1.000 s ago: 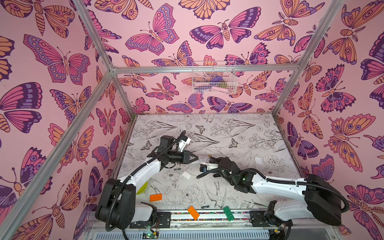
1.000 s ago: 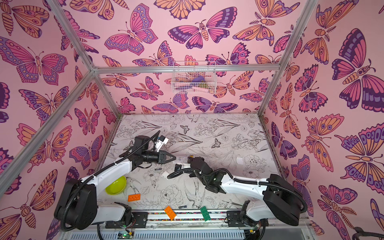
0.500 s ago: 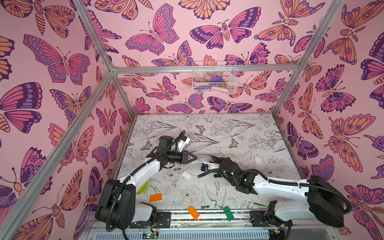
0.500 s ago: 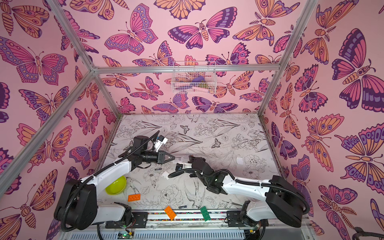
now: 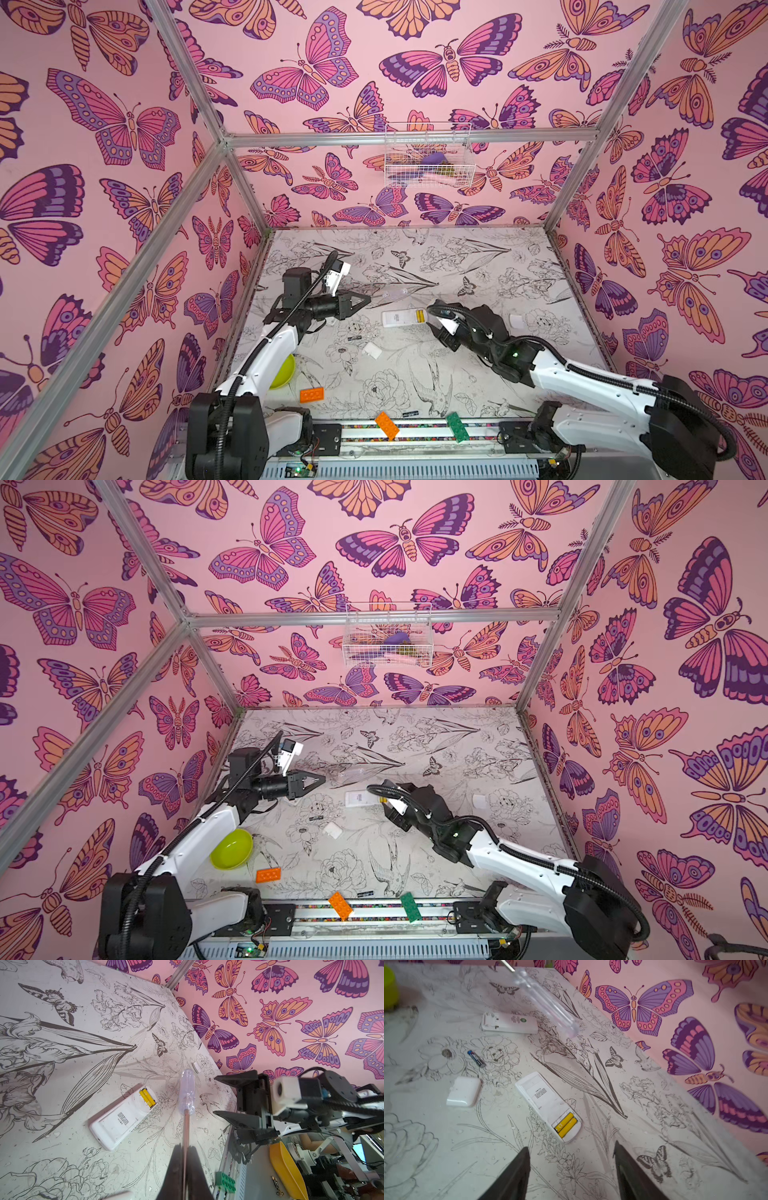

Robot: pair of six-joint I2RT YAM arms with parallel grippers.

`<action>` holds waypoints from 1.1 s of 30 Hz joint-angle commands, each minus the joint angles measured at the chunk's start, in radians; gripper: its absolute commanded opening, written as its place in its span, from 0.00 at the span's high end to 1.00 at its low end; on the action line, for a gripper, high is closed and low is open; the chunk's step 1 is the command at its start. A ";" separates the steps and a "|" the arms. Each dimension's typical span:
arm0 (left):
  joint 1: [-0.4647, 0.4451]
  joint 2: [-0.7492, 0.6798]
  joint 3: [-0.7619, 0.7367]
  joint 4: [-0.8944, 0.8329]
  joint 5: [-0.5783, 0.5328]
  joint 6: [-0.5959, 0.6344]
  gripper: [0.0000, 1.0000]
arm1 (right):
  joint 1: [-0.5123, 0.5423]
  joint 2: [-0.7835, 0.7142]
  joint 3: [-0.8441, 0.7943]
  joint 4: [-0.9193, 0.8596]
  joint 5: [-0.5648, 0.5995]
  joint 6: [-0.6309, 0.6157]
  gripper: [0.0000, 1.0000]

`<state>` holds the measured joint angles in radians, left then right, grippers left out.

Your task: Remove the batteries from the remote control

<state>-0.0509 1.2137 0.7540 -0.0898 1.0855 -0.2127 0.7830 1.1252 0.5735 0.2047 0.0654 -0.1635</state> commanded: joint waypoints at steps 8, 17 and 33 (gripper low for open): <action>0.051 -0.040 -0.028 0.036 0.172 0.066 1.00 | -0.202 -0.011 0.051 0.051 -0.400 0.529 0.23; 0.076 -0.027 -0.033 0.041 0.253 0.111 1.00 | -0.220 0.064 0.090 0.090 -0.484 0.638 0.20; 0.120 -0.047 -0.041 0.043 0.326 0.133 1.00 | -0.232 0.236 0.240 0.210 -0.691 0.760 0.26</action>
<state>0.0662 1.1816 0.7280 -0.0746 1.3582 -0.1116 0.5621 1.3270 0.7689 0.3317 -0.5442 0.5381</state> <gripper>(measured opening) 0.058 0.739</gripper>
